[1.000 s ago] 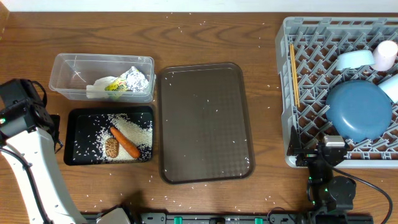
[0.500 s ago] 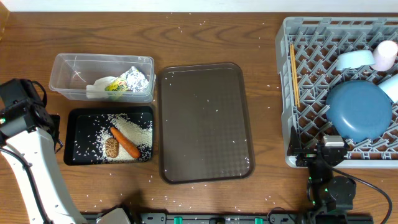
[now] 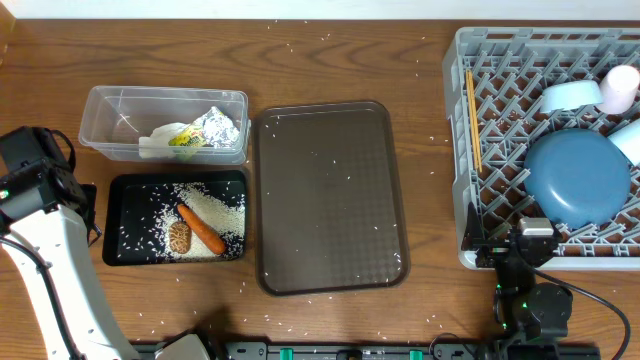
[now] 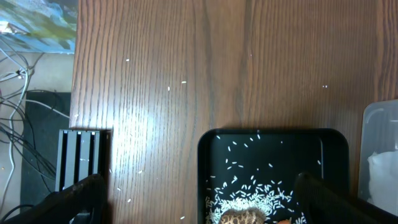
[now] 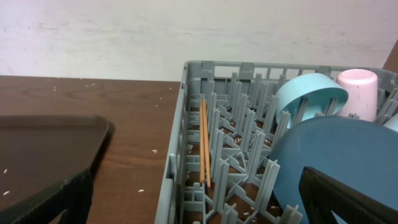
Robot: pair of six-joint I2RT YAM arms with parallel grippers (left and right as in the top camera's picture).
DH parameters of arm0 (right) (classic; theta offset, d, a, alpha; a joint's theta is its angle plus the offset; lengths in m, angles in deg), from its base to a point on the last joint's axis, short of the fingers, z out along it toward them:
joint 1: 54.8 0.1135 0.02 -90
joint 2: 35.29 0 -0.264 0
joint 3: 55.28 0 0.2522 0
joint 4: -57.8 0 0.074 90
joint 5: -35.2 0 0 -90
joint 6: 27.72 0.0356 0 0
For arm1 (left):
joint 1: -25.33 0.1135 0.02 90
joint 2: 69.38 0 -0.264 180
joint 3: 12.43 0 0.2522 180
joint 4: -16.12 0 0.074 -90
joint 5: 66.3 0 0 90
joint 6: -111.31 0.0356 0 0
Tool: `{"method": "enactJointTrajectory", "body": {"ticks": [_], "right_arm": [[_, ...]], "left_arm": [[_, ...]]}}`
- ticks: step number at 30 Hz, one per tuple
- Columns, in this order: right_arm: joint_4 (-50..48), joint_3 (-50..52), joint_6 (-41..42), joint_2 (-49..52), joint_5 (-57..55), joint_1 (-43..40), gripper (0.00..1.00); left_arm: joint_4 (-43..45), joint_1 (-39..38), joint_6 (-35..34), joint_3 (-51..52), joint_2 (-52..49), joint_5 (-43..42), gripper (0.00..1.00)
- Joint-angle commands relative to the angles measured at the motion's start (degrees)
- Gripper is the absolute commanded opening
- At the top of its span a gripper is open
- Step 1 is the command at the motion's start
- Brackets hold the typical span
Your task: Sort waste into correct bins and load items into the dishwasher rack
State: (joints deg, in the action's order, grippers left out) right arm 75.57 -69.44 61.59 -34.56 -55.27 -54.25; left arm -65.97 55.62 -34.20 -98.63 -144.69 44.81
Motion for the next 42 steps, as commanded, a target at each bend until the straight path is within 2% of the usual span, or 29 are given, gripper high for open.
{"method": "enactJointTrajectory", "body": {"ticks": [1, 9, 21, 30, 33, 38, 42], "right_arm": [[0.24, 0.09, -0.85, -0.42, -0.13, 0.26, 0.99], [0.26, 0.09, -0.85, -0.42, -0.13, 0.26, 0.99], [0.26, 0.09, -0.85, -0.42, -0.13, 0.26, 0.99], [0.26, 0.09, -0.85, -0.42, -0.13, 0.26, 0.99], [0.26, 0.09, -0.85, -0.42, -0.13, 0.26, 0.99], [0.26, 0.09, -0.85, -0.42, -0.13, 0.26, 0.99], [0.26, 0.09, -0.85, -0.42, -0.13, 0.26, 0.99]], "left_arm": [[-0.2, 0.28, -0.33, 0.02, 0.07, 0.5, 0.98], [-0.2, 0.28, -0.33, 0.02, 0.33, 0.5, 0.98], [-0.2, -0.83, -0.33, 0.02, 12.44, 0.5, 0.98], [-0.2, -7.5, -0.09, 0.02, 21.84, 1.68, 0.98], [-0.46, -10.93, -0.09, 0.72, 24.83, -0.74, 0.98], [1.81, -17.92, -0.11, 10.16, 32.44, -1.66, 0.98], [10.12, -21.2, 0.7, 24.11, 40.22, -5.2, 0.98]]}}
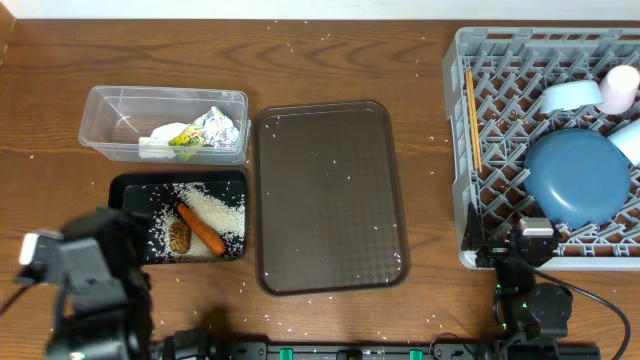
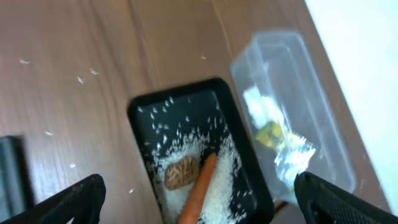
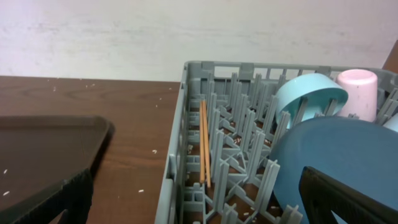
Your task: Sort waste into correct bins and load items into the dishwasher rack
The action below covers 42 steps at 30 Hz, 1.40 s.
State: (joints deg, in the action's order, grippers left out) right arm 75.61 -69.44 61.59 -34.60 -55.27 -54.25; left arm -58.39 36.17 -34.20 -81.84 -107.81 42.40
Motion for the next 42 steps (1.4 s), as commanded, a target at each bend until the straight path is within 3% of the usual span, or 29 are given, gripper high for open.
{"method": "enactJointTrajectory", "body": {"ticks": [1, 6, 10, 22, 28, 36, 39, 42], "right_arm": [[0.2, 0.09, -0.85, -0.37, -0.13, 0.26, 0.99], [0.22, 0.09, -0.85, -0.37, -0.13, 0.26, 0.99], [0.22, 0.09, -0.85, -0.37, -0.13, 0.26, 0.99], [0.2, 0.09, -0.85, -0.37, -0.13, 0.26, 0.99], [0.22, 0.09, -0.85, -0.37, -0.13, 0.26, 0.99], [0.22, 0.09, -0.85, -0.37, -0.13, 0.26, 0.99], [0.22, 0.09, -0.85, -0.37, -0.13, 0.26, 0.99], [0.22, 0.09, -0.85, -0.37, -0.13, 0.26, 0.99]], "left_arm": [[5.86, -2.4, 2.34, 11.08, 5.16, -4.92, 0.98], [25.99, -3.67, 11.56, 24.0, 10.27, -18.18, 0.98], [38.99, -4.94, 15.19, 31.17, 12.5, -16.48, 0.98], [40.96, -10.86, 15.37, 41.64, 25.68, -11.3, 0.98], [44.57, -10.91, 23.21, 45.03, 31.5, -11.34, 0.98], [64.98, -10.91, 28.11, 55.36, 37.42, -12.26, 0.98], [64.92, -10.93, 30.58, 55.41, 38.36, -12.5, 0.98], [65.37, -10.91, 38.01, 55.43, 38.36, -14.84, 0.98]]}}
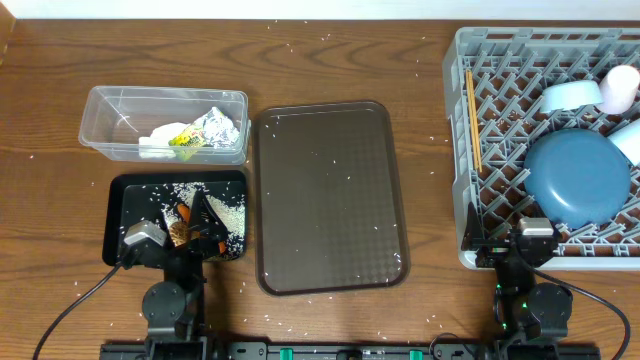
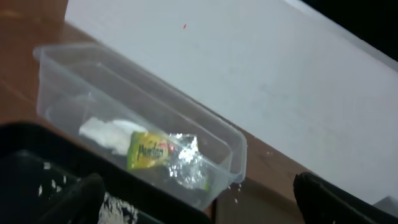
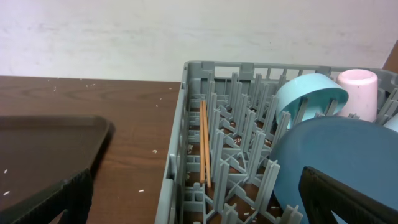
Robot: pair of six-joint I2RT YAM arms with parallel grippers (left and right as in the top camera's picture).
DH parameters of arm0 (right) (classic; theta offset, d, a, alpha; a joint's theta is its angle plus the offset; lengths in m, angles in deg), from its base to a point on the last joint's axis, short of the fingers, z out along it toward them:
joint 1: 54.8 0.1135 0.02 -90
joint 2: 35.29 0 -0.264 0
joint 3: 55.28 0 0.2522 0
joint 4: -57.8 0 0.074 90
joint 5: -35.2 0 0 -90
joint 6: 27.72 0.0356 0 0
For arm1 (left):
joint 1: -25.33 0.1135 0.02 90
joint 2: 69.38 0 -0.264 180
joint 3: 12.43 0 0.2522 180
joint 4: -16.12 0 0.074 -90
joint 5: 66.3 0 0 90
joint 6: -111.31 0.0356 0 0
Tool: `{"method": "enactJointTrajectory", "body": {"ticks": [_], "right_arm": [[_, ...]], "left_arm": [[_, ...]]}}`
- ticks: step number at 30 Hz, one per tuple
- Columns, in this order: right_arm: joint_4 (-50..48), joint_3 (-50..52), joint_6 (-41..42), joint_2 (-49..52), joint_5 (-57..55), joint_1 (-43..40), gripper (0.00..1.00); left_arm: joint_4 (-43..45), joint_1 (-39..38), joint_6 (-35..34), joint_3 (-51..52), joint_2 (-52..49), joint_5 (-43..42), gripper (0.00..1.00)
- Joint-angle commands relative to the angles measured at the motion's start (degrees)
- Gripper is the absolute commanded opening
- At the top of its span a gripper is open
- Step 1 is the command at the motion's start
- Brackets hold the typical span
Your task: Sort waste into correct bins and load items into the dishwasher rack
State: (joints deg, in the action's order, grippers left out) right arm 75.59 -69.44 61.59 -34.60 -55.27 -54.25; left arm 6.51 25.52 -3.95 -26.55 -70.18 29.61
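The clear bin [image 1: 163, 124] [image 2: 140, 109] holds crumpled foil [image 2: 187, 165], a yellow-green wrapper [image 2: 143, 150] and white paper. In front of it the black tray [image 1: 116, 232] carries rice, a carrot [image 1: 182, 213] and a brown lump. My left gripper [image 1: 203, 233] [image 2: 199, 205] is open and empty, low over the black tray's near side. The grey rack [image 1: 463, 150] [image 3: 186, 112] holds chopsticks [image 3: 204, 140], a blue plate [image 1: 578, 178], a pale blue bowl [image 3: 305, 93] and a pink cup [image 3: 357, 93]. By the rack's front left corner, my right gripper [image 3: 199, 199] stands open, nothing in it.
A large brown tray [image 1: 328, 195] lies between the bins and the rack, with only rice grains on it. Rice is scattered over the wooden table. Both arm bases sit at the table's front edge.
My left arm has moved from the front left, above the black tray, to a folded pose at the tray's near side. Its camera now faces the clear bin. The right arm is unmoved.
My left gripper was first open at the far left, pointing down at the table beside the black tray. Then it was at the front left, looking over both bins. Now it rests low at the black tray, empty throughout. Nothing else has moved.
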Motion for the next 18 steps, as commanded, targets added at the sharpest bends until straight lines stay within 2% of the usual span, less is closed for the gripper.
{"method": "enactJointTrajectory", "body": {"ticks": [1, 4, 7, 18], "right_arm": [[0.24, 0.09, -0.87, -0.37, -0.13, 0.26, 0.99], [0.24, 0.09, -0.85, -0.37, -0.13, 0.26, 0.99], [0.24, 0.09, -0.85, -0.37, -0.13, 0.26, 0.99], [0.24, 0.09, -0.85, -0.37, -0.13, 0.26, 0.99]], "left_arm": [[0.22, -0.26, 11.76, 0.13, 0.72, -3.72, 0.98], [-2.34, -0.26, 17.18, 0.13, 0.72, -5.73, 0.98], [-8.9, -0.26, 17.81, 0.11, 0.72, -4.0, 0.98], [-8.2, -0.22, 17.75, 0.13, 0.72, -4.0, 0.98]]}}
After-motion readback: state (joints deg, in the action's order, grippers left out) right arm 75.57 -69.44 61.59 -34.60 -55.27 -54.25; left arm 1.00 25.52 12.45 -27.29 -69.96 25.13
